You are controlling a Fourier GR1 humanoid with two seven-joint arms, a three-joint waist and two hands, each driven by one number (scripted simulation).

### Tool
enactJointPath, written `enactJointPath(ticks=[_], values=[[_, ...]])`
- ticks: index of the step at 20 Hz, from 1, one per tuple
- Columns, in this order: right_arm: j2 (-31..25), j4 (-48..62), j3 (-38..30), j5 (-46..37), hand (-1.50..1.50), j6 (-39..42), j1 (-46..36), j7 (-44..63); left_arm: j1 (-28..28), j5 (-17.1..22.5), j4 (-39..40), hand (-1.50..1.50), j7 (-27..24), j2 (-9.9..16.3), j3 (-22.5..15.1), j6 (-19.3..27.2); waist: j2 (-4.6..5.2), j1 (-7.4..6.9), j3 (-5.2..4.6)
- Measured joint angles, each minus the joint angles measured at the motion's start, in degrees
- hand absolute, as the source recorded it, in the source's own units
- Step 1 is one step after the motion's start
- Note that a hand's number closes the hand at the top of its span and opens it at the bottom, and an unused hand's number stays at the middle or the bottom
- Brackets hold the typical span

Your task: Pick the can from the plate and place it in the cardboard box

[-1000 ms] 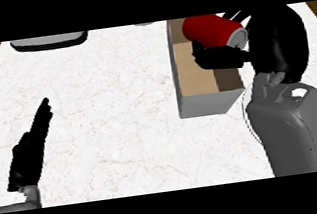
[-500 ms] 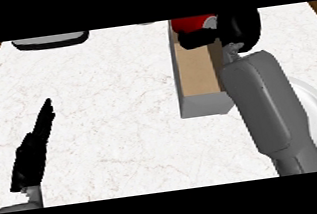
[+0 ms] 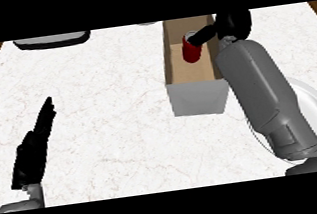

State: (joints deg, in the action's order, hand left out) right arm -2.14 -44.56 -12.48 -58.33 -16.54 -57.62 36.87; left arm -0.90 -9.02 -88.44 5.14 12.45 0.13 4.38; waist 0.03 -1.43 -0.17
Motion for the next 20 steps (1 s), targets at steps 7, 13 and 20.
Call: enactJointPath(ticks=[7, 13, 20], values=[[0.5, 4.4, -4.4, 4.2, -1.5, -14.5, -1.2, -7.3, -0.4, -0.5, 0.5, 0.0, 0.1, -0.6, 0.0, 0.1, 0.15, -0.1, 0.08], [0.9, -1.5, -8.9, 12.6, -1.5, -23.2, 1.6, -15.3, 0.8, 0.0, 0.1, 0.0, -0.3, 0.0, 1.0, -0.5, 0.1, 0.61, 0.2], [-1.2, -16.0, -11.8, 20.3, -1.5, -23.9, 10.1, -18.5, 2.3, 0.8, -1.8, 0.0, 1.1, 0.8, 2.3, -1.1, -0.39, 2.02, 0.18]])
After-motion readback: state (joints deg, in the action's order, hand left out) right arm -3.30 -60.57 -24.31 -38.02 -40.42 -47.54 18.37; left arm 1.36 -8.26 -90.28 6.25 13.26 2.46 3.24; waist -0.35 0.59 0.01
